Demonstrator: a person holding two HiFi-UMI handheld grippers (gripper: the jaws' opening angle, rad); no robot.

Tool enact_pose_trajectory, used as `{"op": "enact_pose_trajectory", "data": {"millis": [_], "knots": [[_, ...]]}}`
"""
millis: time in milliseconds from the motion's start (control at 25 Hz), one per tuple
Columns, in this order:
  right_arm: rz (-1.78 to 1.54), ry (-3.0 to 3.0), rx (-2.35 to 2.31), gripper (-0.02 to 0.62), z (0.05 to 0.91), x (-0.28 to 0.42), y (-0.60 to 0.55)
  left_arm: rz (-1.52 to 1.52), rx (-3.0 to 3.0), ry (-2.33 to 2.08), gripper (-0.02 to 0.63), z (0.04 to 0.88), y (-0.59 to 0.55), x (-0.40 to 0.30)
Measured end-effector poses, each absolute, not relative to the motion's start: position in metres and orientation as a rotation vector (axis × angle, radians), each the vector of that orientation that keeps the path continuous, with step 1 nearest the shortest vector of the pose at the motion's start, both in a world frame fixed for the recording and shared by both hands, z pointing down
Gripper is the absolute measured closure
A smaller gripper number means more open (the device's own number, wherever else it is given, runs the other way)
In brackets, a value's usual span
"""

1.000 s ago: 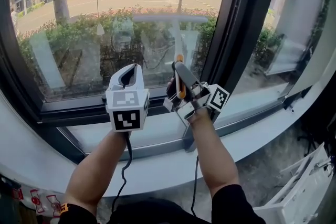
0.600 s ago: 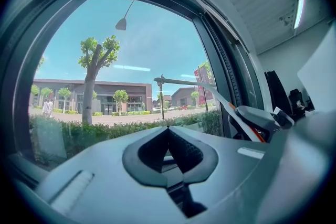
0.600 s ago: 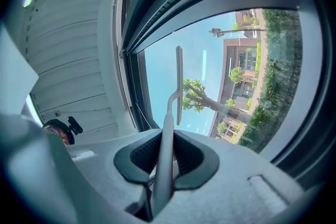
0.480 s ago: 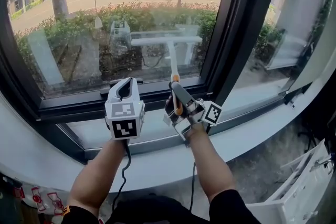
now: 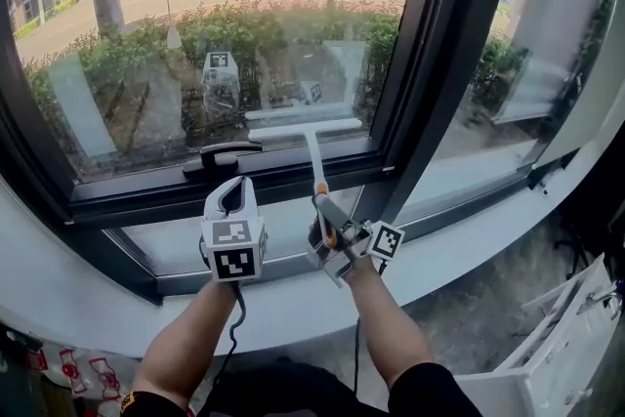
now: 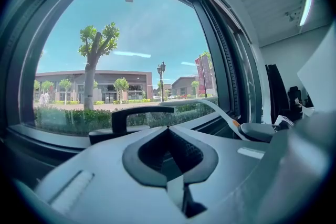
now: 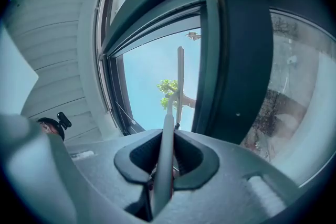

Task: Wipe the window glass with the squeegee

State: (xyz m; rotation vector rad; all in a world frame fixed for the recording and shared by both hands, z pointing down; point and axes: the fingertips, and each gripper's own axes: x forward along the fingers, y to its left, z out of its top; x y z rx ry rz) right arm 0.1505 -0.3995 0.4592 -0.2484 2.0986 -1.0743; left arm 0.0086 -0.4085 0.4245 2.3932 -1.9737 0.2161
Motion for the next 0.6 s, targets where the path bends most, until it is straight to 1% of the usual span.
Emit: {"op": "enact_pose_trajectory", "data": {"millis": [360,600], "knots": [[-1.163,2.085,-0.304,0.551,0.5,0.157,-0.399,0.284,2.363,-1.929,0.588,0.462,-0.403,0.012],[-1.091,2.101,-0.275,0.551,0.477,0.168,-0.39,0.287,2.387,-1.927,0.588,0.455,-0.402,0.014]]}}
